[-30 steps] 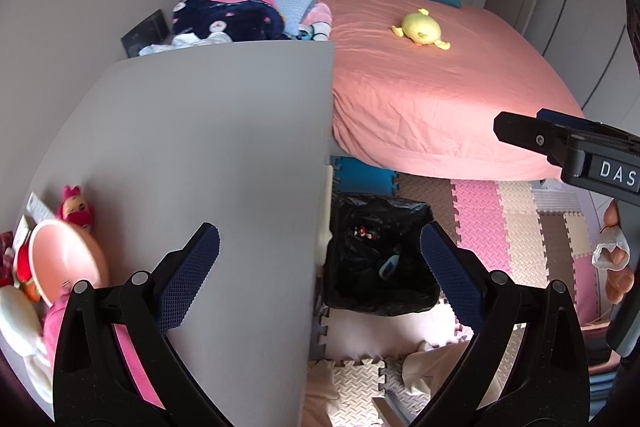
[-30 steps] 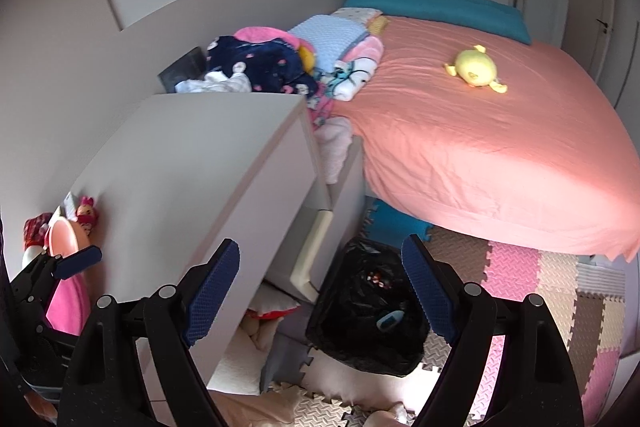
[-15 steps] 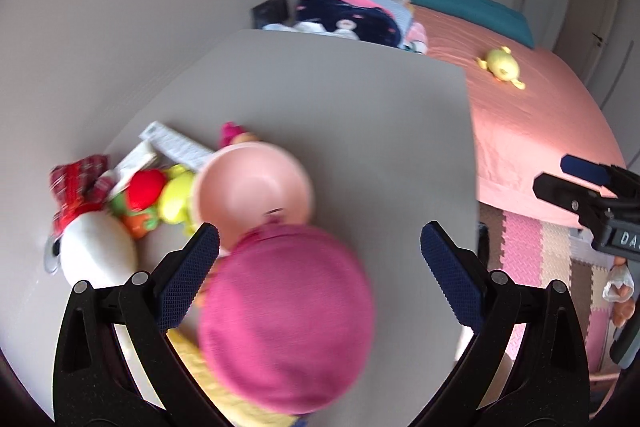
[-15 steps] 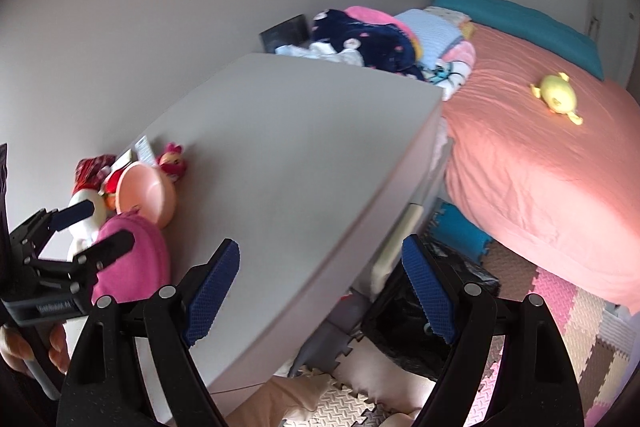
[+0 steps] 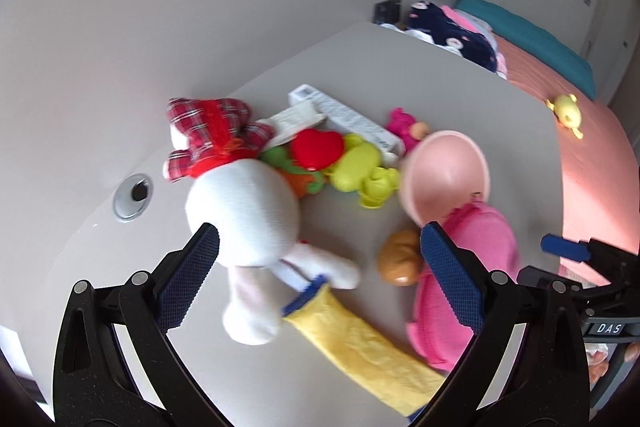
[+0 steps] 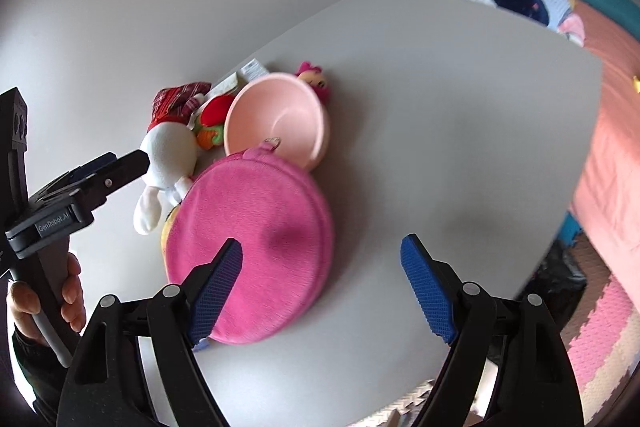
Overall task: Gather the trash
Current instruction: 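Grasp the white plush doll with the left gripper while the right gripper grasps the pink pouch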
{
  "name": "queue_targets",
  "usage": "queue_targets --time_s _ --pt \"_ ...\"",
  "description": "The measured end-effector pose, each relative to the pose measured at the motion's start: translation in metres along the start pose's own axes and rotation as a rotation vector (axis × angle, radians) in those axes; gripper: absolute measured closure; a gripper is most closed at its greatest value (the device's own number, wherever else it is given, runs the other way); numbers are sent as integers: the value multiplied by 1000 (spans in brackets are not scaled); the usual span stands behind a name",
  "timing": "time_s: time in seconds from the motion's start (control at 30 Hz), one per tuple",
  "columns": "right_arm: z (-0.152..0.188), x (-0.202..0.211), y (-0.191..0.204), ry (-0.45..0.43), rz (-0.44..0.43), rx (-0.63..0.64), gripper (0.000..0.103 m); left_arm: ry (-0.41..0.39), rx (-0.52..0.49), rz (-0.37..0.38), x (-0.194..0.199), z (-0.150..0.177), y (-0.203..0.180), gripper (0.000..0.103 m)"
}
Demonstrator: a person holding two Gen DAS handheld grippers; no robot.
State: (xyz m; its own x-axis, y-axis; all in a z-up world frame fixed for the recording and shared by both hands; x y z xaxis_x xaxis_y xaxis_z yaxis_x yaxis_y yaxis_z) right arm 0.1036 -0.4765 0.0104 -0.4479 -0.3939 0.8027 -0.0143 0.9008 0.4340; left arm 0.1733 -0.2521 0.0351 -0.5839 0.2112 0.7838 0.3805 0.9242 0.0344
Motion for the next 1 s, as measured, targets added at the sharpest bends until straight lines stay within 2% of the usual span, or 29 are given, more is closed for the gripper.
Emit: queue_targets --time_s 0.3,0.37,0.4,0.53,0.73,0.77,0.8,0.9,1.0 --pt "-4 -33 17 61 -90 -68 24 40 141 -52 -20 1 64 6" --pt "-5 -37 22 71 -101 -60 34 61 166 -49 -30 0 72 6" --pt "-6 -36 27 71 -122 -53 50 72 177 -54 -35 -1 76 6" --pt "-11 -31 37 47 -102 -16 63 103 204 -61 -52 -2 80 6" --pt "-10 -13 52 -18 -57 74 66 124 242 3 -66 -2 71 6" --pt "-10 -10 54 -25 -52 84 66 115 248 13 -66 -1 71 13" --pt "-9 -7 55 -29 -51 90 66 103 259 38 -66 -1 70 34" --pt "-10 2 56 -48 -53 101 66 71 298 79 -58 2 75 40" --pt "-10 18 55 -79 -55 112 66 31 283 73 -40 0 79 40"
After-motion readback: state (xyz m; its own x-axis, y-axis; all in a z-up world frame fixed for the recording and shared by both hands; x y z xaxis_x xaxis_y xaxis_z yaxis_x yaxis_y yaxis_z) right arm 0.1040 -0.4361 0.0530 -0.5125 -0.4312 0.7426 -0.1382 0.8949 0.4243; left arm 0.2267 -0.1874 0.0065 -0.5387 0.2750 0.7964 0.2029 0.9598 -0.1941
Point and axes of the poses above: each gripper's, at about its wrist camera, not at the fingertips, and x roughly against the way its jaws point, y to its left, z to its underside, the point moved 7 cm from there along -x, roughly the way its jaws point, and after that the axes turned 4 degrees about -x, right-handed, at the moved point
